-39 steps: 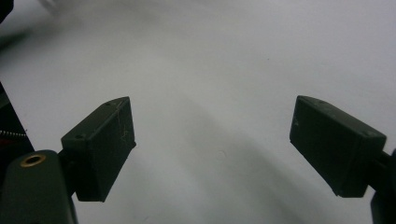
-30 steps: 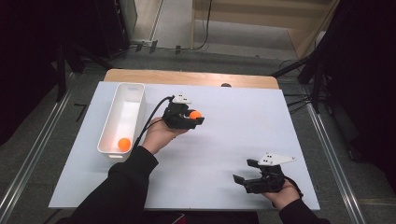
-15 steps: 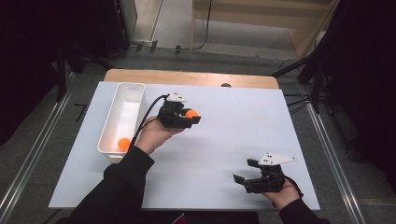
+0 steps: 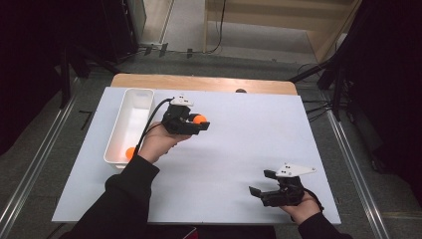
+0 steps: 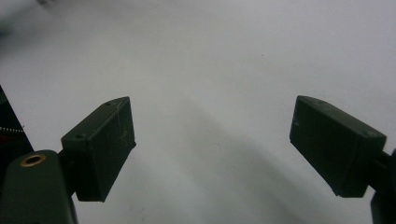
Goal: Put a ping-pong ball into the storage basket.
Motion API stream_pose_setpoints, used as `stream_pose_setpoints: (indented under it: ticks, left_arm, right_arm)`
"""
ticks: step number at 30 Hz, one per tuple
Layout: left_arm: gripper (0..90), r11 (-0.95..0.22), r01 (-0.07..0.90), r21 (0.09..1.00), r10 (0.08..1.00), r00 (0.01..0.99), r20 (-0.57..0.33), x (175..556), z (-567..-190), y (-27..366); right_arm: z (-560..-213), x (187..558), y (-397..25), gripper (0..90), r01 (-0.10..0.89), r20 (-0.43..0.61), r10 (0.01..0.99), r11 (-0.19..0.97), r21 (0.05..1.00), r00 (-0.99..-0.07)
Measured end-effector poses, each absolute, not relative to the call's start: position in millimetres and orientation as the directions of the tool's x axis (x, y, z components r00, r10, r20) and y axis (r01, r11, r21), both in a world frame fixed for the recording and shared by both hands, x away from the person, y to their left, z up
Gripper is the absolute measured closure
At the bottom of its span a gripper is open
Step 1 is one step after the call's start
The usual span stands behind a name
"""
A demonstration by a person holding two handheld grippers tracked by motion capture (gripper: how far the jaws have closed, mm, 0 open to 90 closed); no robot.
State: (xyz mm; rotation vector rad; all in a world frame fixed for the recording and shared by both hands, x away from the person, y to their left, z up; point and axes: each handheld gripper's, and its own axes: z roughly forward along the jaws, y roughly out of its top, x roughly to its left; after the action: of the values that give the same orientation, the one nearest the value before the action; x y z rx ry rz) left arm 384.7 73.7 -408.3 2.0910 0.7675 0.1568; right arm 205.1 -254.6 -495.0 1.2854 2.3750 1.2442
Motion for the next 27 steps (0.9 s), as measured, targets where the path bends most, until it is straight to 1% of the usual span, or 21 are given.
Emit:
stream_pose_setpoints:
  ticks: [27]
  left_arm:
    - [50.7, -0.401, 0.466, 0.788, 0.604, 0.782, -0.155, 385, -394, 102]
  right_arm:
    - [-493, 208, -251, 12.5, 0.607, 0.225, 0.742, 0.293, 0.739, -0.632]
